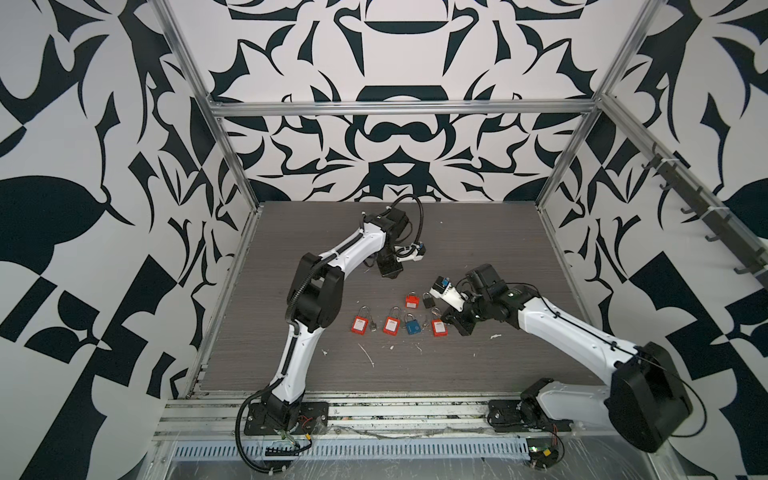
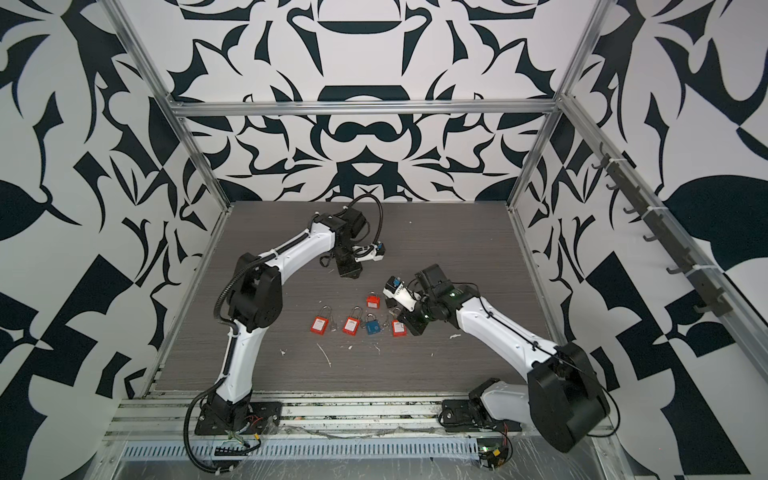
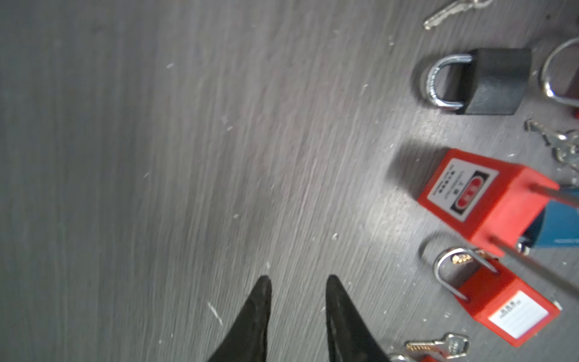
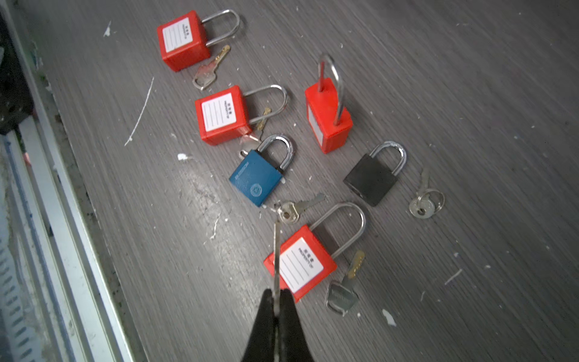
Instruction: Lock with the key
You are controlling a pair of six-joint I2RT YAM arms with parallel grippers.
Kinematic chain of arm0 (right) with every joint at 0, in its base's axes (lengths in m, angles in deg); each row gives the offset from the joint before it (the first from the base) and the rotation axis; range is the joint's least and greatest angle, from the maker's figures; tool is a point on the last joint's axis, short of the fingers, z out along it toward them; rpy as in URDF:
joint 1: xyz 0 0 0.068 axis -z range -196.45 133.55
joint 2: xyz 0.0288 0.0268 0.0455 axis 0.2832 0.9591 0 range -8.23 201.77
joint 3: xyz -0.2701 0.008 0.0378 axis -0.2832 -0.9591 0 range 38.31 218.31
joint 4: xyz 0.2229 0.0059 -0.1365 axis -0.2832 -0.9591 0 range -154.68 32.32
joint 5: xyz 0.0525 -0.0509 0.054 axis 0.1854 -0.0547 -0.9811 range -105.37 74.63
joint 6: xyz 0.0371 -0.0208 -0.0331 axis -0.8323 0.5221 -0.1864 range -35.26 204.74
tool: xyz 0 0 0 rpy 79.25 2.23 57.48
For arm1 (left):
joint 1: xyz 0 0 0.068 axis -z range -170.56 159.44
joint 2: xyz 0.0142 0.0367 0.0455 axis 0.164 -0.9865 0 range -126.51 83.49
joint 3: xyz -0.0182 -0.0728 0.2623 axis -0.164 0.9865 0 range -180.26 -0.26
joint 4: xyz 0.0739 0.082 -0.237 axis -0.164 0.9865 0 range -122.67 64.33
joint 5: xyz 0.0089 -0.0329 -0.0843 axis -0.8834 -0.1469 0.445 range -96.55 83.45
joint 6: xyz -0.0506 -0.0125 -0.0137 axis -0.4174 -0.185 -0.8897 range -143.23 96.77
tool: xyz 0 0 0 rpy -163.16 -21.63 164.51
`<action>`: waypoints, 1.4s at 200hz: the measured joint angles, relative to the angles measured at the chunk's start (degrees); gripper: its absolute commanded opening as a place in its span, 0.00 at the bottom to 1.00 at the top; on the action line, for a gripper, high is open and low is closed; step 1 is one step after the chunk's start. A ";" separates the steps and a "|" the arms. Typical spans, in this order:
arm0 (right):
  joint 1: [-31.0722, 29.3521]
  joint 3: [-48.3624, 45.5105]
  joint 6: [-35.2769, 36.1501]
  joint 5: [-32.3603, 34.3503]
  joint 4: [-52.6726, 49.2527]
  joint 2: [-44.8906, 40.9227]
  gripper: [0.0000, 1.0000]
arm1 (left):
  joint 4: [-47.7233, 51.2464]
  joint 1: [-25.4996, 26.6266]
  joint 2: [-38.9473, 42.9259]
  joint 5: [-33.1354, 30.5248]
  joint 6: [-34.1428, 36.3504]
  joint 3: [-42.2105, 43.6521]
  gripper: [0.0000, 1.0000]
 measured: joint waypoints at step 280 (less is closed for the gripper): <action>-4.87 31.56 -6.60 12.98 -15.65 27.61 0.00 | -34.25 1.01 30.32 19.71 -9.57 43.56 0.51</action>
